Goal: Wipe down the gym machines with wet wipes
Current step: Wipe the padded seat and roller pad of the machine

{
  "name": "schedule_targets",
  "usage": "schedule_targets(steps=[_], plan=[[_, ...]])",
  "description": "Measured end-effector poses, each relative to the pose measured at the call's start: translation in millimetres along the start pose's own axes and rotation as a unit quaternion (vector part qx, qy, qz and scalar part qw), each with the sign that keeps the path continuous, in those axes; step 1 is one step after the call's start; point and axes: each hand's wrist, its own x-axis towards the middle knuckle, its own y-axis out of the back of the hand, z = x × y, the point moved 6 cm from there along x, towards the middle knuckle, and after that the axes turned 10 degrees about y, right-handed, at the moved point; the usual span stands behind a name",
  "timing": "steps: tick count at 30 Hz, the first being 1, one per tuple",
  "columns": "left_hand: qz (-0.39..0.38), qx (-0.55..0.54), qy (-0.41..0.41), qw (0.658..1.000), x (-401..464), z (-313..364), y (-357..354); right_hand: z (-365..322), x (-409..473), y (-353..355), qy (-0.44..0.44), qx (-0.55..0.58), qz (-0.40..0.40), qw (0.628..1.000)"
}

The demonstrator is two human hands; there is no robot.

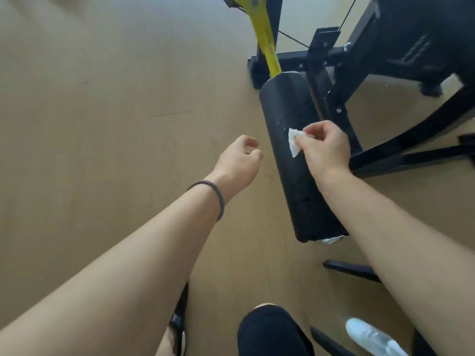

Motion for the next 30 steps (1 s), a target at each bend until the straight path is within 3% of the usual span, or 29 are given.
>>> schedule_targets(steps=[2, 4, 9, 12, 19, 22, 30], plan=[[-0.007, 0.003, -0.031, 0.999, 44.8, -1.3, -6.1, 6.4, 34.1, -25.1, 0.128, -0.114, 0.003, 0.985], [-0.013, 0.003, -0.056, 0.998, 82.9, -4.1, -15.4, 21.0, 58.9, -45.7, 0.228, -0.226, -0.001, 0.947], [-0.073, -0.021, -0.068, 0.995, 140.2, -12.5, -57.4, 53.3, 70.6, -63.1, 0.346, -0.359, 0.0, 0.867], [-0.097, -0.044, -0.064, 0.992, 156.9, -11.7, -77.0, 53.5, 68.7, -65.5, 0.352, -0.394, -0.002, 0.849], [-0.15, -0.13, -0.03, 0.98, 169.9, -17.8, -88.8, 75.7, 10.2, -36.7, 0.305, -0.385, -0.001, 0.871], [-0.137, -0.151, -0.024, 0.979, 161.3, -14.5, -96.3, 78.3, -8.6, -25.0, 0.29, -0.37, 0.012, 0.882], [-0.159, -0.135, -0.029, 0.978, 144.5, -12.1, -92.9, 55.6, 68.4, -72.2, 0.323, -0.369, 0.009, 0.871]])
